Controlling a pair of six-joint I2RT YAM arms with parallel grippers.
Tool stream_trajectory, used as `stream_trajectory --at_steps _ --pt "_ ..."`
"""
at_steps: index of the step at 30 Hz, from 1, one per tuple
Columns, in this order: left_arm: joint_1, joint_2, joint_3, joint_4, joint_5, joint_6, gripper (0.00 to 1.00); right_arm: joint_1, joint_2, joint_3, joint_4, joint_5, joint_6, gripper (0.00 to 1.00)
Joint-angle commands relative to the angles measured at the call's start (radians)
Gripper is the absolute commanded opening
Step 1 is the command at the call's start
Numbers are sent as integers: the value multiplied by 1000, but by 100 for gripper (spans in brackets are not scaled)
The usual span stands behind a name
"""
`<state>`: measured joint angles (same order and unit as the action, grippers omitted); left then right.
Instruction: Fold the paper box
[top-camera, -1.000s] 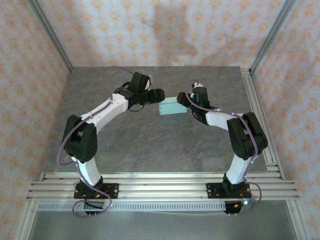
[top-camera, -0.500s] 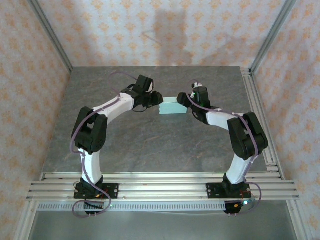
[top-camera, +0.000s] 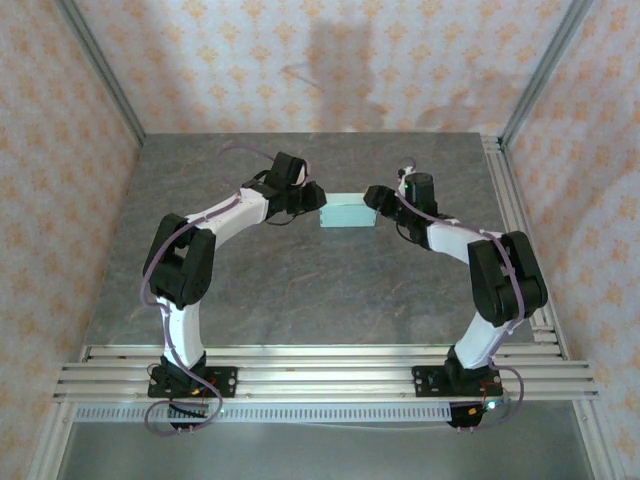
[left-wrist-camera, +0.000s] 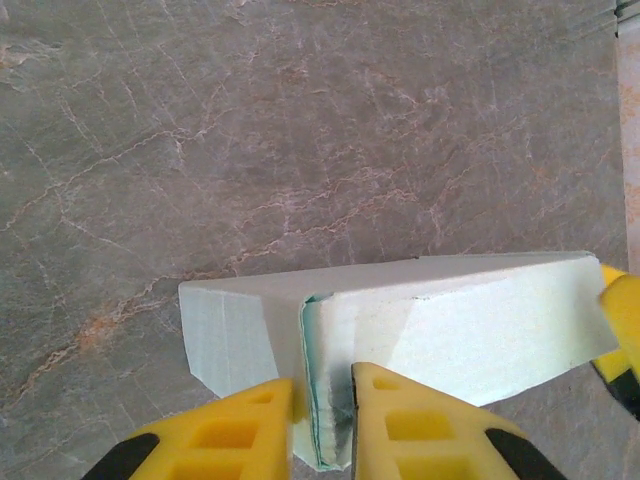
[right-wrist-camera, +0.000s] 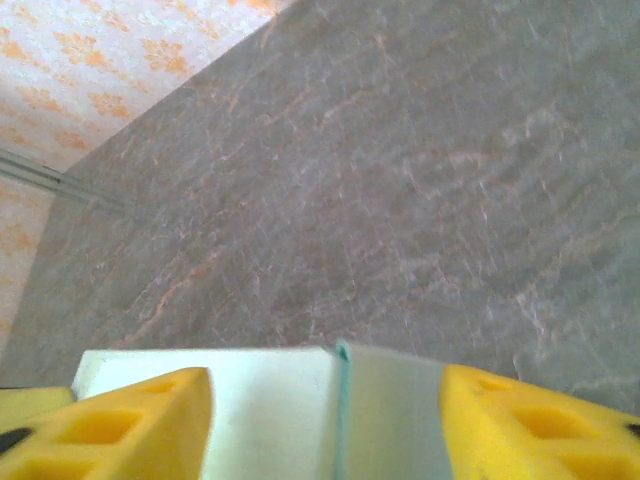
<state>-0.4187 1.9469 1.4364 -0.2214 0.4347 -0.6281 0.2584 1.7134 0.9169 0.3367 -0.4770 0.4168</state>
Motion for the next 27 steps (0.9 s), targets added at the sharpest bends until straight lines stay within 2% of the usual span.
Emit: stream_trajectory --at_steps 1,8,10,13,14,19,22,27 --pt "1 52 -50 -98 -28 22 19 -7 -5 -27 19 -33 16 50" --pt "5 57 -54 -104 -29 34 15 -19 1 -62 38 -44 33 10" --pt "7 57 -54 -107 -27 39 14 -21 -7 -64 38 -48 30 2" --pt "8 55 -56 -108 -26 42 12 -21 -22 -56 35 -64 23 2" --pt "8 54 -55 -107 -25 42 11 -21 -24 -50 33 -74 22 7" --pt "9 67 -41 -108 -8 41 12 -18 -19 -11 31 -101 11 52" --pt "8 71 -35 -108 -7 40 12 0 0 26 7 -103 -21 67" --pt "9 71 -33 -114 -6 41 13 53 51 78 -50 -97 -90 82"
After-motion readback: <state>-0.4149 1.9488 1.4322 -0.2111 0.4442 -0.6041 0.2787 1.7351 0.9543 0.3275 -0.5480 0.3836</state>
